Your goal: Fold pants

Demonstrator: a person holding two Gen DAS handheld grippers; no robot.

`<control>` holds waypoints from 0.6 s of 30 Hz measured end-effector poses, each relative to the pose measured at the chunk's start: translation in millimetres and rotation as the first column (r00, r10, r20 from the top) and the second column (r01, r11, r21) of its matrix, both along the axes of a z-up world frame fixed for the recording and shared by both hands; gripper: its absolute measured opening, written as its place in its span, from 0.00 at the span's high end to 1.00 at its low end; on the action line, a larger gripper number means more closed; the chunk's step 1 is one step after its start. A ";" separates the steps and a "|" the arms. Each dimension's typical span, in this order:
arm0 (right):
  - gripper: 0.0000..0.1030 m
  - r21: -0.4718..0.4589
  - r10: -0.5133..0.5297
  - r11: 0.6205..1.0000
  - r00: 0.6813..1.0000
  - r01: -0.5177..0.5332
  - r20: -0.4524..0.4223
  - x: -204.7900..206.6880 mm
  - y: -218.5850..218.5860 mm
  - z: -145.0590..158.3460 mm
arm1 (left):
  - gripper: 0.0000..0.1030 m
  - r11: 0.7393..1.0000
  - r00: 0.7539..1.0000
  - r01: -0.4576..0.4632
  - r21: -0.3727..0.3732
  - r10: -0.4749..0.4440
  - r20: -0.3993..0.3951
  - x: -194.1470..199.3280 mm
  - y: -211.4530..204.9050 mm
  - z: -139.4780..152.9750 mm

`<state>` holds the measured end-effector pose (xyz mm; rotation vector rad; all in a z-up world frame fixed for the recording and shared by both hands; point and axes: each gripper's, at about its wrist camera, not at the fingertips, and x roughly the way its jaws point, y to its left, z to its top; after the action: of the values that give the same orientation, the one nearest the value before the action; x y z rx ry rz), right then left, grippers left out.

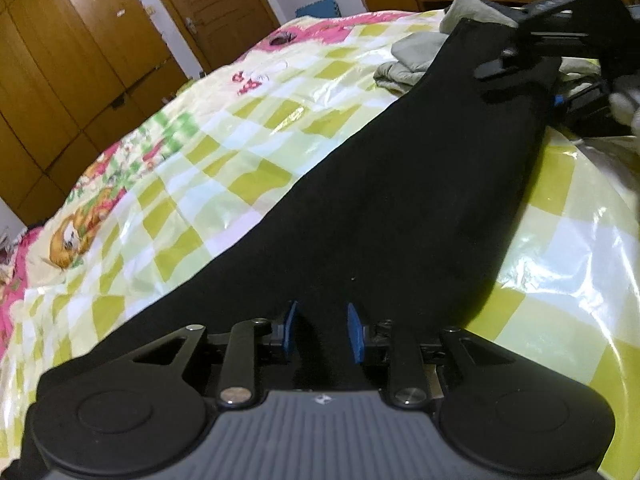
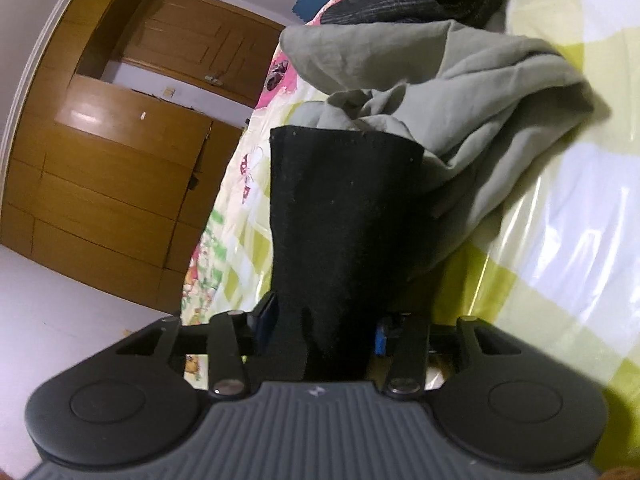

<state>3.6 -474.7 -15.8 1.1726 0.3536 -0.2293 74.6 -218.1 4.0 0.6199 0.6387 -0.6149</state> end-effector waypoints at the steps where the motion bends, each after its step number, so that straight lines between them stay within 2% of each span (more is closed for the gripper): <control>1: 0.77 0.002 0.010 1.000 1.000 -0.010 0.021 -3.7 1.8 3.1 | 0.59 1.000 1.000 -0.006 -0.003 0.006 -0.012 1.6 0.0 0.1; 3: 0.77 -0.030 0.041 0.999 0.999 -0.040 0.026 -2.1 5.5 7.9 | 0.59 1.000 0.999 -0.023 -0.008 0.023 -0.037 4.8 -0.2 0.1; 5: 0.76 -0.069 0.035 0.997 0.999 -0.036 -0.025 1.3 6.9 7.2 | 0.59 0.999 0.997 -0.043 -0.014 0.042 -0.063 8.2 0.0 0.2; 8: 0.76 -0.046 0.034 0.998 0.998 -0.037 -0.061 5.8 4.7 -2.0 | 0.59 0.997 0.993 -0.074 -0.026 0.071 -0.095 12.3 0.4 2.0; 10: 0.74 -0.063 0.032 0.997 0.997 -0.037 -0.072 7.4 6.4 -2.8 | 0.58 0.996 0.990 -0.090 -0.028 0.086 -0.113 15.2 0.2 2.1; 13: 0.70 -0.099 0.045 0.994 0.995 -0.054 -0.084 10.3 10.4 1.7 | 0.58 0.995 0.988 -0.101 -0.028 0.097 -0.122 17.3 -0.8 1.8; 18: 0.72 -0.138 0.063 0.987 0.994 -0.076 -0.094 15.4 12.6 3.3 | 0.58 0.994 0.986 -0.109 -0.028 0.104 -0.131 17.9 -1.5 2.0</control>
<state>19.0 -462.1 -12.5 1.0102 0.4489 -0.2420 92.6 -219.6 6.1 0.5128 0.7762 -0.5683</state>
